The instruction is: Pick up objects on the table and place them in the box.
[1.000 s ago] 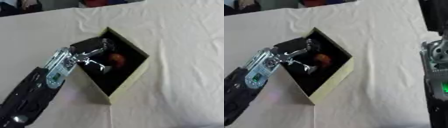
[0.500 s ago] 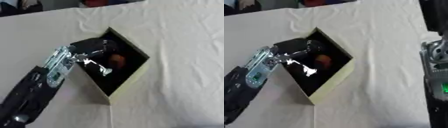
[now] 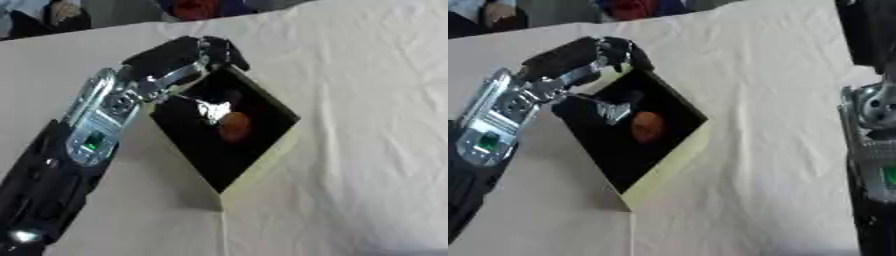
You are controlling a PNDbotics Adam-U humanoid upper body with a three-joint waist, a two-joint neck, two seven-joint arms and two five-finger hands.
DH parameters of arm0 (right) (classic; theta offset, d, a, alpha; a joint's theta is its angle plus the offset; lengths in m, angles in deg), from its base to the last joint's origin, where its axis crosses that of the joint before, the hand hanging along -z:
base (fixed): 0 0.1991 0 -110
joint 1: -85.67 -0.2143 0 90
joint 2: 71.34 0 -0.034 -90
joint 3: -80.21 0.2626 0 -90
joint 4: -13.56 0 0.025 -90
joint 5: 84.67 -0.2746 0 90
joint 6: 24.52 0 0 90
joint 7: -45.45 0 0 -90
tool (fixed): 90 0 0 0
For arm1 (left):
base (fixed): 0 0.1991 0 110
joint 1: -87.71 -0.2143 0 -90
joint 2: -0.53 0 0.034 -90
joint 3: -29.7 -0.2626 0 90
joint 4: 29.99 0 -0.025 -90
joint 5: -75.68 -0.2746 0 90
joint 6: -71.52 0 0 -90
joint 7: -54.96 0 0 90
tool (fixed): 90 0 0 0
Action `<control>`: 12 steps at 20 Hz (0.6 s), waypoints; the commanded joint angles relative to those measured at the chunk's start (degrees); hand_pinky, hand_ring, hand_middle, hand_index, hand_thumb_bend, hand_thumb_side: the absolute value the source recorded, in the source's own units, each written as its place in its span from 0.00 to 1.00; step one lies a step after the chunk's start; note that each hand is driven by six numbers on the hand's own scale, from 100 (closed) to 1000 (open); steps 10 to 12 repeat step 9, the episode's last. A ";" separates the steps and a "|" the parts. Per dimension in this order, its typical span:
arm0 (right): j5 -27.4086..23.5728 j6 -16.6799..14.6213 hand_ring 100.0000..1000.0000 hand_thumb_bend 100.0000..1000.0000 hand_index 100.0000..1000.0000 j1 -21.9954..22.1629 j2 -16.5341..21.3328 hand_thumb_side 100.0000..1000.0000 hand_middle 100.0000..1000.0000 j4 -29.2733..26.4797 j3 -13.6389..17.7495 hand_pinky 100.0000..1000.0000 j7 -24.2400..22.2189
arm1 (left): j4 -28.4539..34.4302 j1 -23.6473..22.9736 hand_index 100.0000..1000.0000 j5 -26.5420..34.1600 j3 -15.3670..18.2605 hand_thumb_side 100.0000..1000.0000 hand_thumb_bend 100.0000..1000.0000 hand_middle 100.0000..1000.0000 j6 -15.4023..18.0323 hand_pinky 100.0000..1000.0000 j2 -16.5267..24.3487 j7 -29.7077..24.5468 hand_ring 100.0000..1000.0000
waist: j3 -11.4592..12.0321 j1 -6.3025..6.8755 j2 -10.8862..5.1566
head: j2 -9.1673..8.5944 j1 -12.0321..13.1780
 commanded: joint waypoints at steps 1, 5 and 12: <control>0.49 -0.11 0.80 0.00 0.73 -0.41 0.12 0.74 0.55 -0.86 0.46 0.66 0.23 | 5.77 -0.24 0.80 3.00 2.23 0.49 0.00 0.72 -2.09 0.58 2.55 0.91 0.71 | 0.24 -0.30 -1.52 | 0.34 -0.20; 0.79 -0.15 0.80 0.00 0.73 -0.54 0.29 0.74 0.55 -0.86 0.60 0.66 0.26 | 12.37 -4.74 0.80 8.94 5.71 0.53 0.00 0.70 -5.03 0.57 4.51 6.06 0.69 | 0.66 -0.54 -1.66 | 0.42 -0.67; 1.22 -0.20 0.79 0.00 0.73 -1.09 0.36 0.74 0.55 -0.86 0.89 0.66 0.47 | 17.32 -11.77 0.78 18.09 10.88 0.57 0.00 0.69 -5.70 0.54 5.86 14.57 0.66 | 1.23 -1.09 -1.48 | 0.10 -1.47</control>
